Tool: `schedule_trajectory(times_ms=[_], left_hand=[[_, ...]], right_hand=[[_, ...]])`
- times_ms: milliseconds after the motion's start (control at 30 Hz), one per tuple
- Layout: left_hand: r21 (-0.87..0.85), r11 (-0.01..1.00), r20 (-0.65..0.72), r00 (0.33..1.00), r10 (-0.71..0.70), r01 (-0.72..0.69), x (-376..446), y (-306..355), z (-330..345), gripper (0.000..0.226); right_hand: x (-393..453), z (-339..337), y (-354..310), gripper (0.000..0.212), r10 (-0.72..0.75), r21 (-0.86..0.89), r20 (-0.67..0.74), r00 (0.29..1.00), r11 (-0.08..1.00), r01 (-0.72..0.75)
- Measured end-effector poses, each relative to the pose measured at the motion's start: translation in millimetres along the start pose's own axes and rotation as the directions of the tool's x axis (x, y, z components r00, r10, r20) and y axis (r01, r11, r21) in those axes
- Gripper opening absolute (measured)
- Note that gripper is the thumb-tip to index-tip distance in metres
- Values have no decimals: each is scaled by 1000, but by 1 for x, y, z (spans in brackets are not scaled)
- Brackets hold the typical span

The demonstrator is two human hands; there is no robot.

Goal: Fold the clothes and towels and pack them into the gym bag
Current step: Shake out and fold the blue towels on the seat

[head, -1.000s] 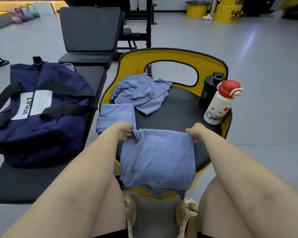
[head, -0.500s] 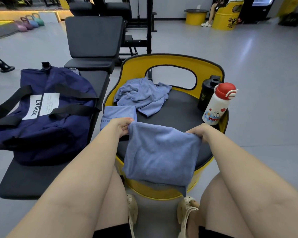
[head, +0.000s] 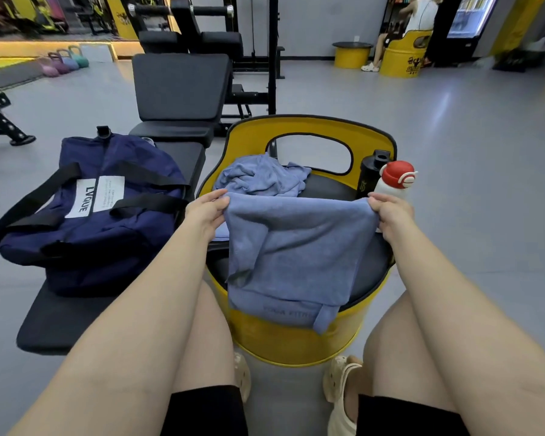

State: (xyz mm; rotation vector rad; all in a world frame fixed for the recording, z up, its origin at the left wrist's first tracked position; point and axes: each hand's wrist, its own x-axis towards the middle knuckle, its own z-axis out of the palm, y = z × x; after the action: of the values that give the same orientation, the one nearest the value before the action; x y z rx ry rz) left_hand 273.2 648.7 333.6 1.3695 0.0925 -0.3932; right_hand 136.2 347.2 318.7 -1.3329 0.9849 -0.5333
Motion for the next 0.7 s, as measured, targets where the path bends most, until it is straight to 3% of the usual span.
schedule_trajectory(times_ms=[100,200,333,533,700], left_hand=[[-1,1000,33,999,3,-3,-10,1,2,39],[-25,996,125,989,-85,88,-21,4,4,44],[-172,980,155,986,-69,96,-29,11,1,44],[-375,924,129,983,133,-76,-38,23,-4,36],[-355,914,64,970,234,-197,-35,25,3,31]], right_hand=[[-7,-5,-4,25,11,-16,68,998,1000,-10],[-19,-10,-5,40,85,-17,211,974,996,-84],[-36,-17,-17,37,44,85,328,944,993,-76],[-46,-22,-29,14,-157,409,273,949,912,33],[-49,-19,-34,18,-319,421,229,920,884,202]])
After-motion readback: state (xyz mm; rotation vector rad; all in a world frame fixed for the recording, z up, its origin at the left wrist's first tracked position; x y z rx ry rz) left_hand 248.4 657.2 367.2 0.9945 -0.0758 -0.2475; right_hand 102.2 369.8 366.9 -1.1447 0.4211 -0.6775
